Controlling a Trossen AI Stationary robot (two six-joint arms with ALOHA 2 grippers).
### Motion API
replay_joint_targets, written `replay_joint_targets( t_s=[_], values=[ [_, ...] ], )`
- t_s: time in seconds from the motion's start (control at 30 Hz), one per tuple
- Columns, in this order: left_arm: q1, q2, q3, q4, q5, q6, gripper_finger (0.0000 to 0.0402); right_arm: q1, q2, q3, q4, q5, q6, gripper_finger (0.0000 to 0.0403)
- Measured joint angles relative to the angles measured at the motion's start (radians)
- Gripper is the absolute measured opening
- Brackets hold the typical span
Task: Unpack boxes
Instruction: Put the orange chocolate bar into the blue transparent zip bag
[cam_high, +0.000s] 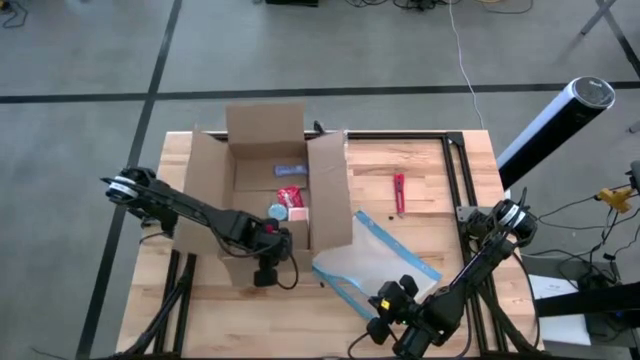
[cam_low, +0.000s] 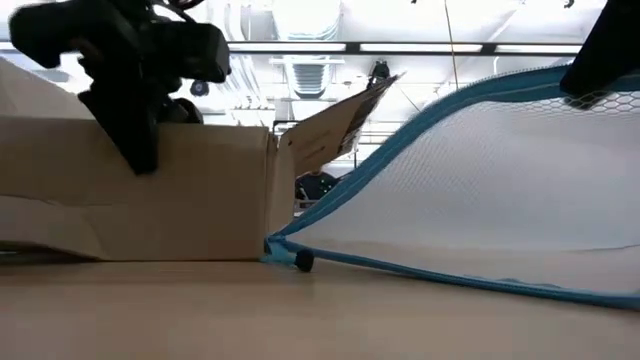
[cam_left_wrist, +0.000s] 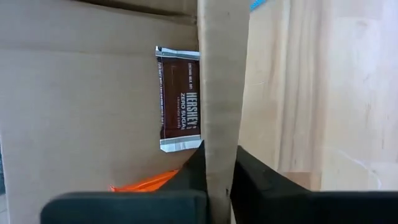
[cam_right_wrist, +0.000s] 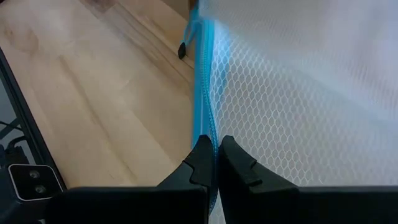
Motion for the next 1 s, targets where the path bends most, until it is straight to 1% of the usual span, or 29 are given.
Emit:
replay_joint_targets(
  t_s=[0.17,0.3,0.47,0.77,1.0],
  values=[
    [0.000,0.009,-0.008,0.015,-0.035,-0.001,0.0003,0.000,0.000,0.000,0.000,0.000,0.000,0.0000],
    [0.000,0.013,-0.051,0.065,-0.040,-0.004,0.0002,0.000,0.000,0.000,0.000,0.000,0.000,0.0000],
    [0.002,0.008,-0.111,0.150,-0.018,-0.022,0.0002,0.000,0.000,0.000,0.000,0.000,0.000,0.0000],
    [0.002,0.008,-0.121,0.222,0.076,-0.022,0.0000,0.000,0.000,0.000,0.000,0.000,0.000,0.0000],
    [0.002,0.008,-0.127,0.230,0.080,-0.022,0.0000,0.000,0.000,0.000,0.000,0.000,0.000,0.0000]
  ],
)
